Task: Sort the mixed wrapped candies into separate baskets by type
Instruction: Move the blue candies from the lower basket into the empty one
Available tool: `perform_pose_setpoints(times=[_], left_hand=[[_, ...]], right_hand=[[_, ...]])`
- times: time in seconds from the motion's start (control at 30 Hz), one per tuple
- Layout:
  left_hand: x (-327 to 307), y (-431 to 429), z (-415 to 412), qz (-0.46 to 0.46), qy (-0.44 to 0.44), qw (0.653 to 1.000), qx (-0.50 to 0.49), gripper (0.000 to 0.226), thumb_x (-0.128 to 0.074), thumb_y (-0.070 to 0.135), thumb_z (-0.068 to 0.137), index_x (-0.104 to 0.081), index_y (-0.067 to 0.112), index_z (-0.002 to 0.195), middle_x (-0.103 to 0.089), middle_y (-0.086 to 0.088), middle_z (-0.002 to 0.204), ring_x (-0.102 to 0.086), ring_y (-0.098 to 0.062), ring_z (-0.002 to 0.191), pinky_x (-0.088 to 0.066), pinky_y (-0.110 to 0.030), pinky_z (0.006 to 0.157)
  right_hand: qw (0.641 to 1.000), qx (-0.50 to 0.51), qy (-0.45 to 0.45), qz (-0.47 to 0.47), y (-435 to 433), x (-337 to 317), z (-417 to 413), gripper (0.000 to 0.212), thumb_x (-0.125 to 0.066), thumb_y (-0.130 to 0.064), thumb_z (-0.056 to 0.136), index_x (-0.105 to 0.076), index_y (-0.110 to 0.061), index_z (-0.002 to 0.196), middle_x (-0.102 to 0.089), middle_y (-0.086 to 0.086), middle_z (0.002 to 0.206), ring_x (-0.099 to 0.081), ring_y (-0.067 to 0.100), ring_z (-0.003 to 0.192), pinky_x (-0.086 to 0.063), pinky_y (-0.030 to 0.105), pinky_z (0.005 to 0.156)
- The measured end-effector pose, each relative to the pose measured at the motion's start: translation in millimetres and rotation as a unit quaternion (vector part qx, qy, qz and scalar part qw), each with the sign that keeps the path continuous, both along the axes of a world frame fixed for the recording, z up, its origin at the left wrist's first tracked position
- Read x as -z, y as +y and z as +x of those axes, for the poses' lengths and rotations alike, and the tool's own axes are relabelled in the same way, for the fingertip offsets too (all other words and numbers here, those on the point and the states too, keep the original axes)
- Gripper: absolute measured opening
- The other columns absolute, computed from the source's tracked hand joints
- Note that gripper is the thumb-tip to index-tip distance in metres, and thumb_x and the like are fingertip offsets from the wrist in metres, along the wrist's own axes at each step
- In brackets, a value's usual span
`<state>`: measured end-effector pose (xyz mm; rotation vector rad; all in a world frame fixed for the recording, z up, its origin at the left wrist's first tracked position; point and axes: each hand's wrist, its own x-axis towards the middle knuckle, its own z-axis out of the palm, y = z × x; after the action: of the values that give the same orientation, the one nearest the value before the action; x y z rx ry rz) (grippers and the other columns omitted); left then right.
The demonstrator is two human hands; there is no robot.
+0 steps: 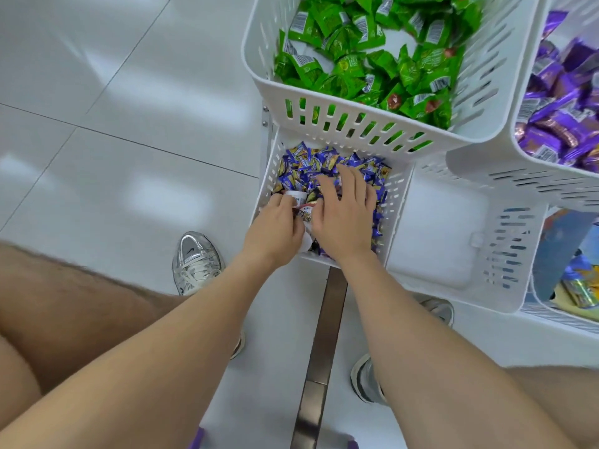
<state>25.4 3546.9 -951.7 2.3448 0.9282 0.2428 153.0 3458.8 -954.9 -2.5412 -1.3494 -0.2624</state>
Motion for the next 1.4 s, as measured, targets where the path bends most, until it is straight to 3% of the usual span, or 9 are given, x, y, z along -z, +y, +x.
perform_pose_setpoints(times=[0.17, 0.27, 0.4, 0.53, 0.6, 0.73, 0.97, 1.2, 1.4], left_hand=[[1, 12, 17, -0.041, 0.081, 0.995, 0.029, 0.064, -0.053, 0.001, 0.095, -0.03, 0.007, 0.155, -0.03, -0.013, 0.161, -0.031, -0.035, 0.147, -0.033, -0.045, 0.117], [-6, 18, 29, -0.036, 0.092, 0.995, 0.026, 0.032, -0.056, 0.007, 0.098, -0.05, 0.004, 0.129, -0.046, -0.013, 0.144, -0.05, -0.038, 0.128, -0.042, -0.044, 0.102], [-17, 13, 33, 0.018, 0.109, 0.993, 0.028, 0.013, -0.056, 0.009, 0.1, -0.051, 0.006, 0.113, -0.06, -0.013, 0.115, -0.057, -0.034, 0.107, -0.031, -0.034, 0.079], [-13, 10, 32, -0.01, 0.123, 0.992, 0.002, 0.034, -0.053, 0.005, 0.097, -0.05, 0.007, 0.13, -0.047, -0.014, 0.136, -0.047, -0.04, 0.122, -0.034, -0.043, 0.102], [-11, 14, 32, -0.015, 0.129, 0.992, 0.005, 0.039, -0.054, 0.01, 0.097, -0.049, 0.008, 0.136, -0.039, -0.015, 0.148, -0.042, -0.043, 0.131, -0.031, -0.048, 0.111], [-23, 17, 39, 0.024, 0.204, 0.977, 0.059, 0.041, -0.056, 0.015, 0.1, -0.041, 0.002, 0.137, -0.05, -0.015, 0.139, -0.049, -0.035, 0.128, -0.035, -0.045, 0.108], [-37, 22, 42, 0.052, 0.232, 0.97, 0.054, 0.057, -0.064, 0.035, 0.099, -0.044, -0.001, 0.138, -0.044, -0.021, 0.14, -0.047, -0.036, 0.128, -0.042, -0.043, 0.109], [-40, 13, 24, 0.077, 0.105, 0.991, -0.011, 0.048, -0.077, 0.031, 0.084, -0.054, 0.01, 0.121, -0.044, -0.011, 0.131, -0.064, -0.033, 0.095, -0.048, -0.036, 0.07], [-27, -12, -1, 0.071, 0.061, 0.995, -0.028, 0.051, -0.058, 0.039, 0.096, -0.04, 0.018, 0.138, -0.051, -0.009, 0.122, -0.064, -0.036, 0.093, -0.044, -0.037, 0.062]], right_hand=[[0.994, 0.082, 0.059, -0.029, -19, 13, 13, 0.042, -0.054, -0.038, 0.095, -0.061, -0.026, 0.134, -0.048, 0.012, 0.145, -0.043, 0.039, 0.134, -0.045, 0.055, 0.104], [0.997, 0.061, 0.052, 0.013, -24, 8, 29, 0.03, -0.051, -0.035, 0.099, -0.064, -0.021, 0.122, -0.054, 0.009, 0.117, -0.051, 0.033, 0.107, -0.049, 0.049, 0.087], [0.994, 0.053, 0.096, -0.031, -11, -2, 41, 0.04, -0.05, -0.022, 0.101, -0.053, -0.022, 0.141, -0.053, 0.006, 0.137, -0.05, 0.033, 0.122, -0.039, 0.05, 0.102], [0.973, 0.076, 0.191, -0.109, 10, -12, 40, 0.061, -0.056, -0.029, 0.099, -0.036, -0.022, 0.156, -0.044, 0.008, 0.148, -0.04, 0.036, 0.134, -0.032, 0.053, 0.111], [0.968, 0.092, 0.192, -0.136, 15, -16, 40, 0.062, -0.063, -0.036, 0.093, -0.045, -0.02, 0.15, -0.043, 0.01, 0.143, -0.039, 0.036, 0.132, -0.031, 0.052, 0.111], [0.974, 0.064, 0.156, -0.152, 9, -18, 41, 0.051, -0.065, -0.039, 0.094, -0.055, -0.025, 0.142, -0.05, 0.006, 0.139, -0.041, 0.031, 0.132, -0.031, 0.049, 0.11], [0.984, 0.094, 0.147, 0.029, -19, -11, 34, 0.04, -0.046, -0.039, 0.107, -0.056, -0.017, 0.14, -0.069, 0.007, 0.124, -0.05, 0.032, 0.121, -0.036, 0.047, 0.104], [0.986, 0.077, 0.142, 0.05, -15, -18, 28, 0.028, -0.034, -0.036, 0.11, -0.058, -0.022, 0.11, -0.069, 0.002, 0.097, -0.056, 0.031, 0.097, -0.043, 0.046, 0.086], [0.987, 0.086, 0.138, -0.017, -2, -19, 22, 0.038, -0.051, -0.012, 0.102, -0.055, -0.018, 0.139, -0.065, 0.012, 0.122, -0.053, 0.033, 0.114, -0.039, 0.044, 0.098]])
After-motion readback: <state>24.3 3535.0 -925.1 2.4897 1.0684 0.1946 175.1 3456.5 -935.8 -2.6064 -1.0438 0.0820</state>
